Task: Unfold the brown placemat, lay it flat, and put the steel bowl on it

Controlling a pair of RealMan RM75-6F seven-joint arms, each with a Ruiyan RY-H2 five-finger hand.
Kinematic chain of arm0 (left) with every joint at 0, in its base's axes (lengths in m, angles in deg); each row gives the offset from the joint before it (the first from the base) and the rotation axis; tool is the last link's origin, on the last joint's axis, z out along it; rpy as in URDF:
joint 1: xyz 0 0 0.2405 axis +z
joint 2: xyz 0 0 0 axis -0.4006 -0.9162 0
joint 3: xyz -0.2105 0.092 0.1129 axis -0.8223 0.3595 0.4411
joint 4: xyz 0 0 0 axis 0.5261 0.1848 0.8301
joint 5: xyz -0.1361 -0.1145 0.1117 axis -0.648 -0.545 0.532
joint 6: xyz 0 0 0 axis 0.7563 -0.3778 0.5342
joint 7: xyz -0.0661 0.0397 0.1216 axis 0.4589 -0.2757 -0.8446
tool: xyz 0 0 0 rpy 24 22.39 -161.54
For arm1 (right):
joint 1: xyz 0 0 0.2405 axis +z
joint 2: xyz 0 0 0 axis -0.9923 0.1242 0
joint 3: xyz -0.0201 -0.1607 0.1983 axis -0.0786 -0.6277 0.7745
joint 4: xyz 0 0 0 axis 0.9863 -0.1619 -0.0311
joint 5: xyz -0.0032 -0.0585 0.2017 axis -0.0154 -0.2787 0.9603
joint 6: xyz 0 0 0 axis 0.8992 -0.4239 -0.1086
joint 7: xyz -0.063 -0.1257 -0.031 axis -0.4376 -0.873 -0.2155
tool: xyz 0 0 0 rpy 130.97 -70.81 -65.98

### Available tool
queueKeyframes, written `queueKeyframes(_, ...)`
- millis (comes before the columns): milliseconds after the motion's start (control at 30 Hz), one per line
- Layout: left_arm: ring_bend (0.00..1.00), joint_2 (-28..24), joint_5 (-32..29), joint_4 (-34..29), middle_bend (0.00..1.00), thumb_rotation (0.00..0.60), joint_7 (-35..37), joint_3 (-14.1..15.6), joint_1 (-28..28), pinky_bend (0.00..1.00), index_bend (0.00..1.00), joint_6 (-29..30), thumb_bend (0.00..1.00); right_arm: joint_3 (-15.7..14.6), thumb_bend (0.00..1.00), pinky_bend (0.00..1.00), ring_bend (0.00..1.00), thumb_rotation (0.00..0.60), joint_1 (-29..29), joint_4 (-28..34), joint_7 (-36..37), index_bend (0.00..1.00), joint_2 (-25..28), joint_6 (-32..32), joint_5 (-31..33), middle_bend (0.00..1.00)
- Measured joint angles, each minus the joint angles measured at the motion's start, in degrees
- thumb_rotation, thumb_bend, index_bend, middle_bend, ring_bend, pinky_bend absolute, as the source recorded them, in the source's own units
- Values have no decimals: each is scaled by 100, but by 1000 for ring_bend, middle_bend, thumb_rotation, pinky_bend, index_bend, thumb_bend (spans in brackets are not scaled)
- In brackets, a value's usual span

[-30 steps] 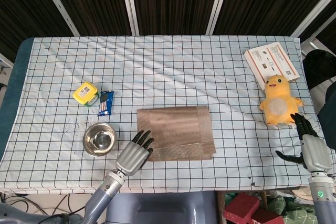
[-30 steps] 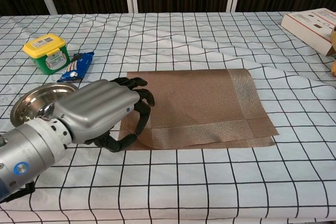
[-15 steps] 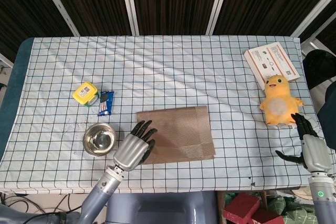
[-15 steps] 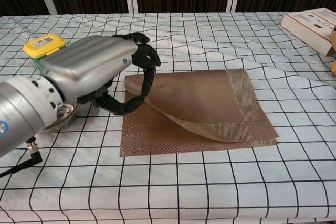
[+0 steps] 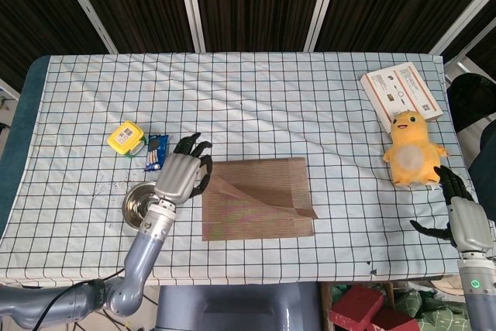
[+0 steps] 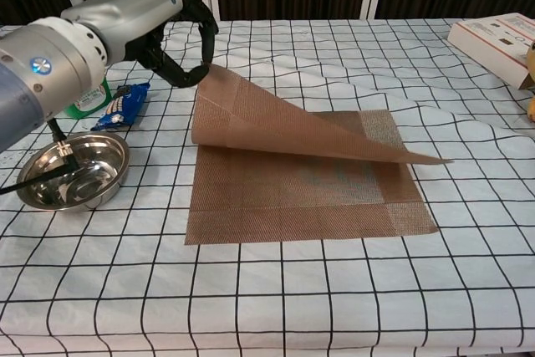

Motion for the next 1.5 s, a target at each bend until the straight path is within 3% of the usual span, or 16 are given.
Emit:
queueKeyframes(333,58,318,-1519,1223,241,600,277,-1132,-692,142,597,-208,422,21,46,157,0,600,10,18,-34,0,9,59,111,0)
queueKeyframes(633,58,380,-2212,2231,238,600,309,-1568,-1225,142,580,-392,421,33,46,157,0,600,25,57,-91,0,20,115,197,0)
queueKeyframes(733,57,380,-2367,2554,216,600,252,-1606,-1395,135,540,-466,393,35,47,157,0,600,29,61,-120,0,24,121,210,0)
queueKeyframes(800,47,381,-2450,2732,170,600,192,-1599,-1487,114,451,-507,319,36,47,157,0,600,30,55,-149,0,25,116,216,0)
queueKeyframes(933,8,377,-2618,3095,85,600,-42,-1486,-1648,71,167,-574,126,37,46,157,0,600,31,64,-163,0,29,128,234,0)
queueKeyframes(1033,6,346,-2806,3180,66,600,-199,-1408,-1696,61,61,-611,74,39,47,157,0,600,33,66,-166,0,34,137,247,0)
queueKeyframes(1300,0,9,-2748,2806,54,600,-129,-1168,-1489,55,40,-520,69,31,46,157,0,600,33,70,-182,0,38,127,220,0)
queueKeyframes(1500,0,-572,-2348,1912,51,600,94,-848,-1010,54,39,-358,65,16,46,157,0,600,29,50,-306,0,17,74,191,0)
